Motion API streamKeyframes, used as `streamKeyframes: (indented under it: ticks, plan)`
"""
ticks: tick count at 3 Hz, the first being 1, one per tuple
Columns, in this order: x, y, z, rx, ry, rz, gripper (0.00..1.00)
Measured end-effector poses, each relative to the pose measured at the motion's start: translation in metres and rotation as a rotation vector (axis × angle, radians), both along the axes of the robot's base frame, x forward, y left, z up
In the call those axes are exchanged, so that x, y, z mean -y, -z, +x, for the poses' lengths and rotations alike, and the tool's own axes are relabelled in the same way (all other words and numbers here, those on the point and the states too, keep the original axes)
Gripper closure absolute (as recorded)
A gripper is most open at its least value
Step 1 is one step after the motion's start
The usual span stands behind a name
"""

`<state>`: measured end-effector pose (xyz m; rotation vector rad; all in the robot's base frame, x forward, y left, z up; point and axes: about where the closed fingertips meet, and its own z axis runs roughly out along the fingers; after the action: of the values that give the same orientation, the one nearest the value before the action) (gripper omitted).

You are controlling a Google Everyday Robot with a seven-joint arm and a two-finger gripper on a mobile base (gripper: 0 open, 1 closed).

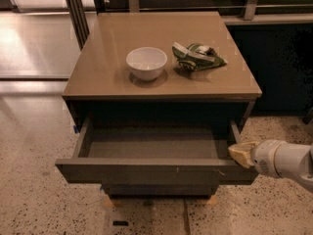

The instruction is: Open top drawer

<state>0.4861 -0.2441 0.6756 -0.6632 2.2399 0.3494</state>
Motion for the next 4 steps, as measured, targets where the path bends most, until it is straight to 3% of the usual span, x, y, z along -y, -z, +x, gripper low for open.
streamKeyframes:
  ticks: [2, 3, 4]
  plan:
    - [0.008, -0.001, -0.040, -0.043, 0.028, 0.079, 1.00]
    - [0.009, -0.002, -0.042, -0.047, 0.033, 0.089, 1.00]
    - [0.008, -0.009, -0.037, 0.006, 0.014, 0.083, 1.00]
